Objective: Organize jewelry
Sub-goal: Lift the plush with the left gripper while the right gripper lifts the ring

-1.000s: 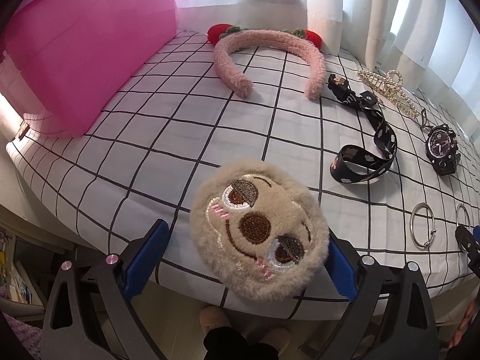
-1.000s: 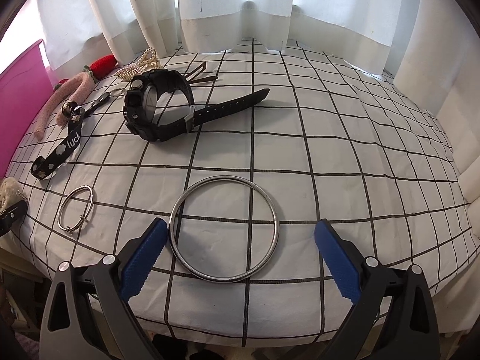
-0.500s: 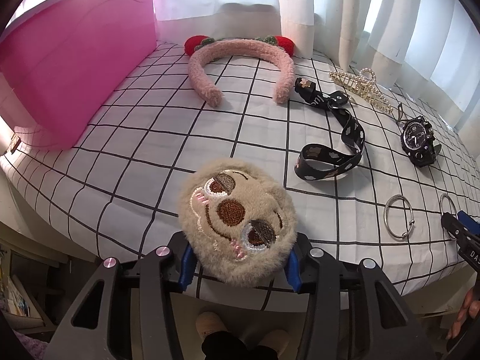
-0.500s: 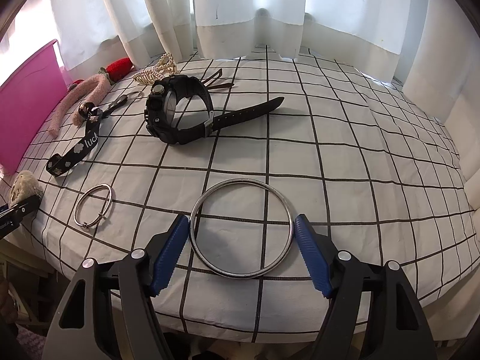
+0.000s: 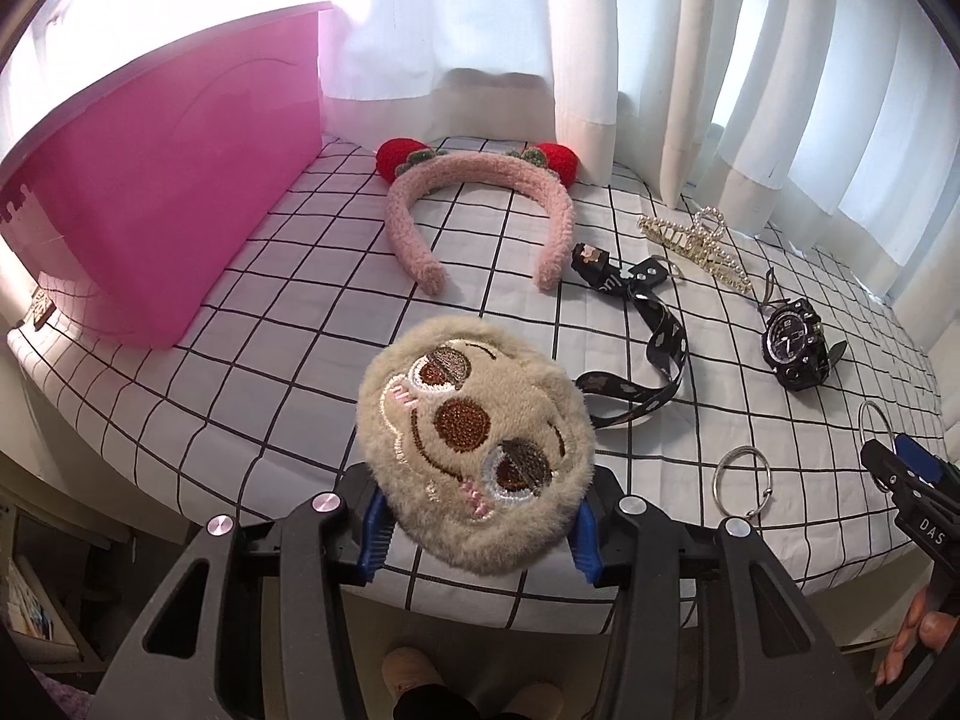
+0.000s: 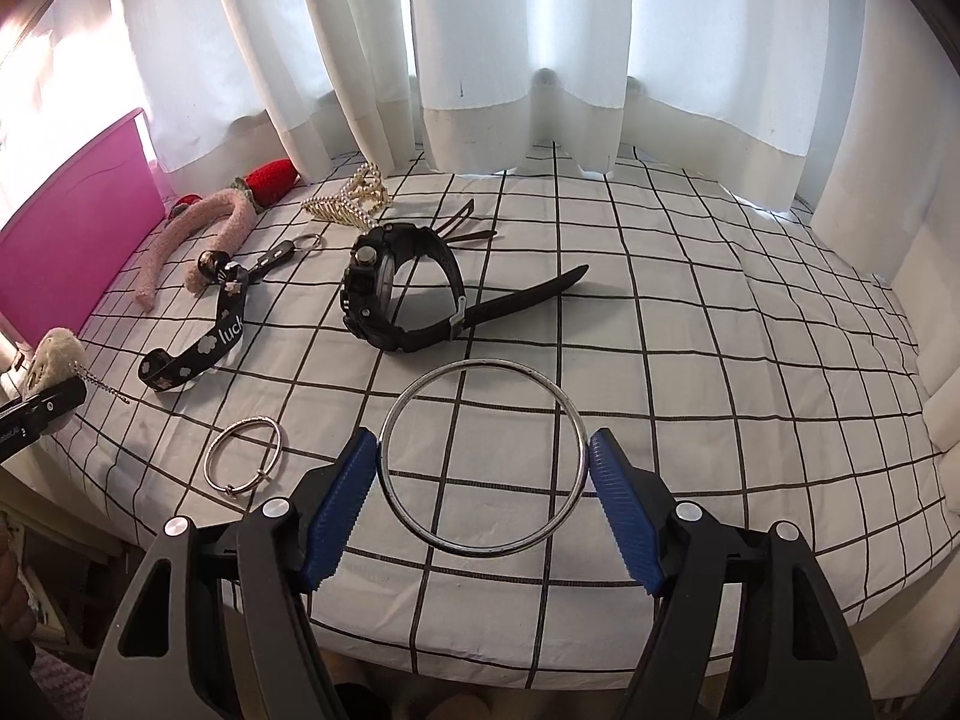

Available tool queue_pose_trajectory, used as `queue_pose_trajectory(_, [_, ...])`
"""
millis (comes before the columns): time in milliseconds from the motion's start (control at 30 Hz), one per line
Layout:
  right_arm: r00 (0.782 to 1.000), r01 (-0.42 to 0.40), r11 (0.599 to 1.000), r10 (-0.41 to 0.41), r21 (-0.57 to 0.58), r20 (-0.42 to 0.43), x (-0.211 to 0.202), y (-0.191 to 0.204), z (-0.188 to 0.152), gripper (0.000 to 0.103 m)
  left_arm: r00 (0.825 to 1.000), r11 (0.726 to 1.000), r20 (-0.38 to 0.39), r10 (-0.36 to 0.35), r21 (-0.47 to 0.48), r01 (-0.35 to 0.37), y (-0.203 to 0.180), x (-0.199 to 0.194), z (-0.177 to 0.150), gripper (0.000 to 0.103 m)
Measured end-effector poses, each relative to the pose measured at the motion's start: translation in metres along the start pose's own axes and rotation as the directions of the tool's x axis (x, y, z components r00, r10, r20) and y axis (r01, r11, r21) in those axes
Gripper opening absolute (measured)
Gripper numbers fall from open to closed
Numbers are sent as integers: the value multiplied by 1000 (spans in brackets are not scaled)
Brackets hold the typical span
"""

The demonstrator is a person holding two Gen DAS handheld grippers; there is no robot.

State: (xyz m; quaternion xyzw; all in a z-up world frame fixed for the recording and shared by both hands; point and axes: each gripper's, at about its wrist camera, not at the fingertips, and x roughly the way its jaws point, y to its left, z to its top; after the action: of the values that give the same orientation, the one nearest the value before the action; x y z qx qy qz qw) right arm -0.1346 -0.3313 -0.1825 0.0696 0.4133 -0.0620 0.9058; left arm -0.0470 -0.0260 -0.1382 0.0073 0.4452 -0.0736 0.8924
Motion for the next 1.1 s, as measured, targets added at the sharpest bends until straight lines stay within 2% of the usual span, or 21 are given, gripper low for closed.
queue_pose_trajectory(300, [995,-64,997,67,-31,76,-47,17,48,70,998,1000,67,15,-1,-15,-2,-64,38,45])
queue_pose_trajectory(567, [970,-188,975,203,-120,134,-86,64,106,70,983,996,170,68,-74,-56,20,-134,75,45])
queue_pose_trajectory(833, [922,-296,922,344,-252,178,-97,161,176,70,957,984,252,141,-146,-106,87,-167,118,45])
queue_pose_trajectory(967, [890,-354,886,418,-300,185,-92,227,212,70,946,980,283,160,-158,-119,136,-167,147,45])
queue_pose_trajectory(1100, [862,-406,849,479,-339,166,-77,302,247,70,942,979,290,168,-162,-125,190,-155,178,45])
